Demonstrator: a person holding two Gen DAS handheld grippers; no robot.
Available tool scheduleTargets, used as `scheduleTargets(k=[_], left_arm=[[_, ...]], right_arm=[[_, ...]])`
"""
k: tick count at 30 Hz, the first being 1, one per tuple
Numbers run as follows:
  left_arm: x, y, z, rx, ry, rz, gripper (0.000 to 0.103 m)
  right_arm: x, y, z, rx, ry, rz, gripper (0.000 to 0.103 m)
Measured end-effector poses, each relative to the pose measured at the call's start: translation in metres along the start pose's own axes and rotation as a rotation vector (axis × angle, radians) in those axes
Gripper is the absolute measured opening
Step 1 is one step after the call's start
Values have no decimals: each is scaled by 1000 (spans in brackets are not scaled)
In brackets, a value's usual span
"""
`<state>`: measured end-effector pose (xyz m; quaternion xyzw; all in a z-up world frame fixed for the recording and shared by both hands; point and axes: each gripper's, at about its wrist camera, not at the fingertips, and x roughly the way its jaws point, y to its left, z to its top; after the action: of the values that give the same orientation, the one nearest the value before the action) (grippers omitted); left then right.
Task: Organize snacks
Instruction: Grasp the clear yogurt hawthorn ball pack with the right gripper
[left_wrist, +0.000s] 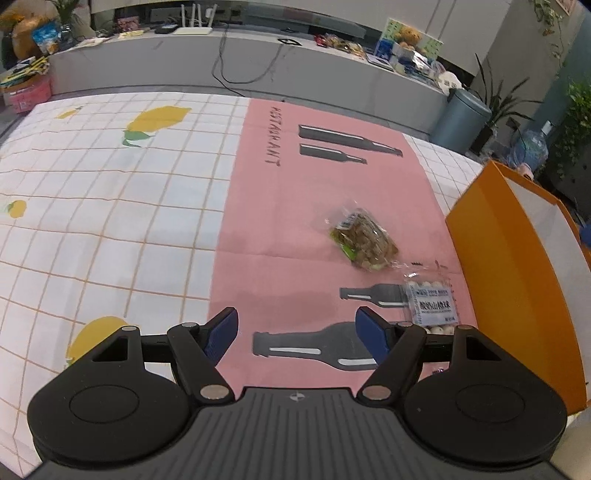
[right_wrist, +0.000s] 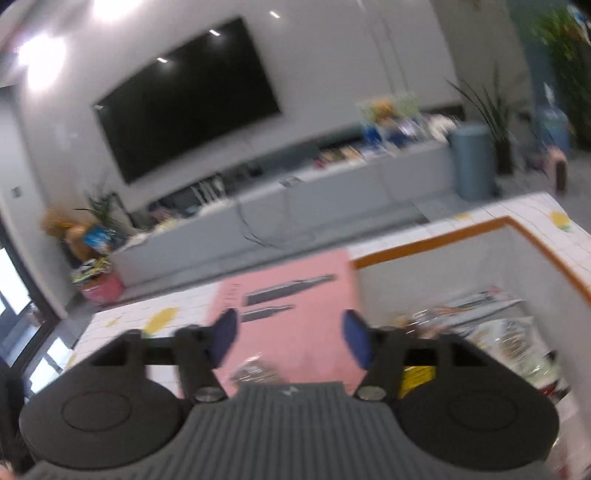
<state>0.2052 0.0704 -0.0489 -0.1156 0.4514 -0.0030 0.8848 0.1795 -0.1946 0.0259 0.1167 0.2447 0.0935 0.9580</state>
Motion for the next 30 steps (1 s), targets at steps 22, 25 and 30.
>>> scheduleTargets(k=[22, 25, 30], left_arm=[[9, 2, -9, 61, -1, 66, 85], [13, 6, -9, 17, 47, -9, 85], [17, 9, -12, -35, 80, -61, 85]], right_arm=[[108, 14, -96, -72, 298, -209, 88], [112, 10, -99, -60, 300, -191, 90], [112, 4, -102, -62, 298, -150, 90]])
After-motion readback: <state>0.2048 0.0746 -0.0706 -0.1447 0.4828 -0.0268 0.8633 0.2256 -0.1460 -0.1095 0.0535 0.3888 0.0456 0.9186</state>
